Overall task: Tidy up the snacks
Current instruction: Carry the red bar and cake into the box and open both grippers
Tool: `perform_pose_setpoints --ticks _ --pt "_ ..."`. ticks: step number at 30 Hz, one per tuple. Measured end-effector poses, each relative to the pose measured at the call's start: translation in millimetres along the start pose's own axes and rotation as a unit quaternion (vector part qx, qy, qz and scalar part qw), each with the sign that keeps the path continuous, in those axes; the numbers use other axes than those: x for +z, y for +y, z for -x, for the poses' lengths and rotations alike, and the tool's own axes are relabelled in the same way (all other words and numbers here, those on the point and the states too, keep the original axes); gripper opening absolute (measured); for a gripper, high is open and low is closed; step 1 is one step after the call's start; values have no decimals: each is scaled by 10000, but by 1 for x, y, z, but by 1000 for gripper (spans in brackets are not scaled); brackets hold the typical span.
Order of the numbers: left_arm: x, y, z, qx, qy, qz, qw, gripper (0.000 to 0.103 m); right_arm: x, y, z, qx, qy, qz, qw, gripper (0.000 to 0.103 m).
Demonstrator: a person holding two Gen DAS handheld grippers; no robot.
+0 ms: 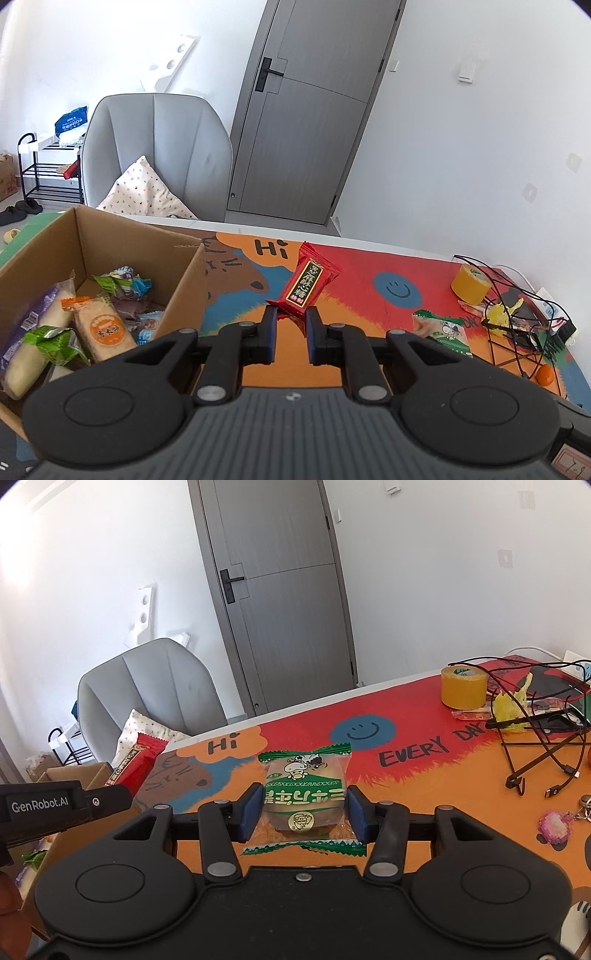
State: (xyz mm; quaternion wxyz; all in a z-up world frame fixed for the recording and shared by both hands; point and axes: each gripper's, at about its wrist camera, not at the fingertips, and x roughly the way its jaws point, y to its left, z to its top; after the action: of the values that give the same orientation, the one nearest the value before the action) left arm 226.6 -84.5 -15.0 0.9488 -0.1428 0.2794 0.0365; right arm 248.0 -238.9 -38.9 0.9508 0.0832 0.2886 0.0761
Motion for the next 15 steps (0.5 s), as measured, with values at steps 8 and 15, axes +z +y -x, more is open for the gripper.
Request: perform_pose_setpoints --ticks 8,15 --pt "3 14 25 54 -164 64 9998 15 2 14 18 119 -158 67 9998 49" --pt "8 29 44 101 -314 147 9993 15 6 28 31 223 -274 120 9993 49"
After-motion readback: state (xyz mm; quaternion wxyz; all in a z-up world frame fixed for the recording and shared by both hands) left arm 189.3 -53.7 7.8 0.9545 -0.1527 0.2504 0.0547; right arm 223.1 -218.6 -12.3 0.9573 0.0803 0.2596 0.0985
